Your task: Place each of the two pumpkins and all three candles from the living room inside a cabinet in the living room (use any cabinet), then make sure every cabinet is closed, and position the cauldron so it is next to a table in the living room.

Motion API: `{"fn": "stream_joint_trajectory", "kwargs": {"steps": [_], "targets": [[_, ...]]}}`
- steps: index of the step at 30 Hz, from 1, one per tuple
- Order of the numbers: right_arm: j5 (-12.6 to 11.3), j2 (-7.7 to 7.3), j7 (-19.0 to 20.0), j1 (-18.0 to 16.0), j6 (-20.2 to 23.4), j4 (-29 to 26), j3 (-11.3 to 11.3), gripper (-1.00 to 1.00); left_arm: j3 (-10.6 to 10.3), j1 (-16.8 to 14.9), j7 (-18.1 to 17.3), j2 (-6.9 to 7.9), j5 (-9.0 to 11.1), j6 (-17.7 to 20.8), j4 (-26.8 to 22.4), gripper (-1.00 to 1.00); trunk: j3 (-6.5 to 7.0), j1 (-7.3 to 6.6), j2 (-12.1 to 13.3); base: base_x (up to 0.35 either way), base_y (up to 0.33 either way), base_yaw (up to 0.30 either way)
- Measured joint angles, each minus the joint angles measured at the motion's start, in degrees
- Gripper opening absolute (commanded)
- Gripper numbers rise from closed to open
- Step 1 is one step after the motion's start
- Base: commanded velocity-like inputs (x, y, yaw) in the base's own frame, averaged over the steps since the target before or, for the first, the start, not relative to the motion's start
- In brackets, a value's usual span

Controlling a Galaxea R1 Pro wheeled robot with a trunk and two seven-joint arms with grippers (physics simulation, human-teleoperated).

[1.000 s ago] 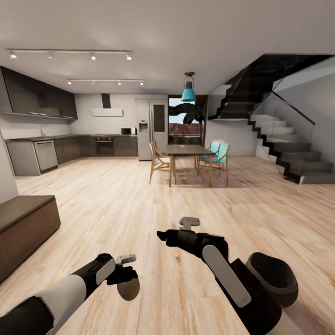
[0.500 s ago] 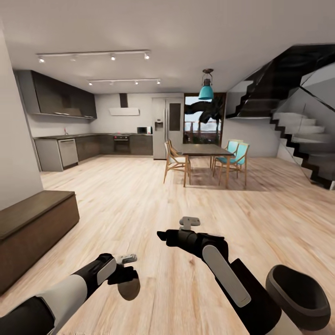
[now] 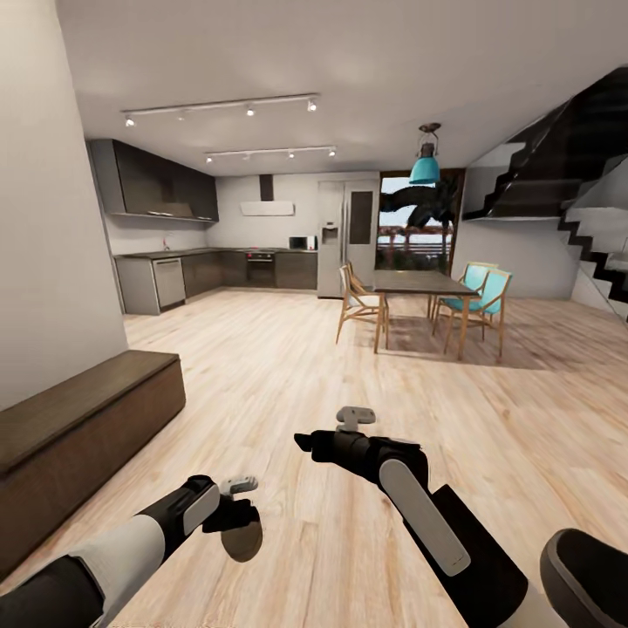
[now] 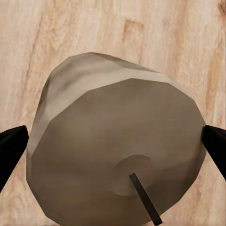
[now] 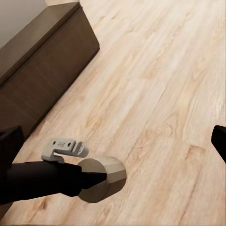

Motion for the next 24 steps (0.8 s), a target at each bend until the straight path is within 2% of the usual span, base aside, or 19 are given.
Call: {"fn": "stream_joint_trajectory", "kwargs": {"steps": [13,16,24], "targets": [[0.1,-0.02,0.0,0.0,0.0,0.0,0.0,1.00,0.0,0.0,0.0,-0.01,0.0,-0.1,0.0,-1.00,1.74,-2.86,5.2,0.000,0.000,0.246],[0.0,-0.06,0.1,0.0,0.0,-0.1,-0.1,1.00,0.0,0.0,0.0,-0.02,0.0,-0.1,0.0,-1.00,2.20,-3.52,6.4,0.000,0.000,0.071],[-0.1,-0.08,0.1,0.0,0.0,-0.1,-0.1,1.00,0.1,0.0,-0.1,0.04,0.0,-0.1,-0.2,-1.00,2.18,-3.52,6.4,0.000,-0.011,0.014]]}}
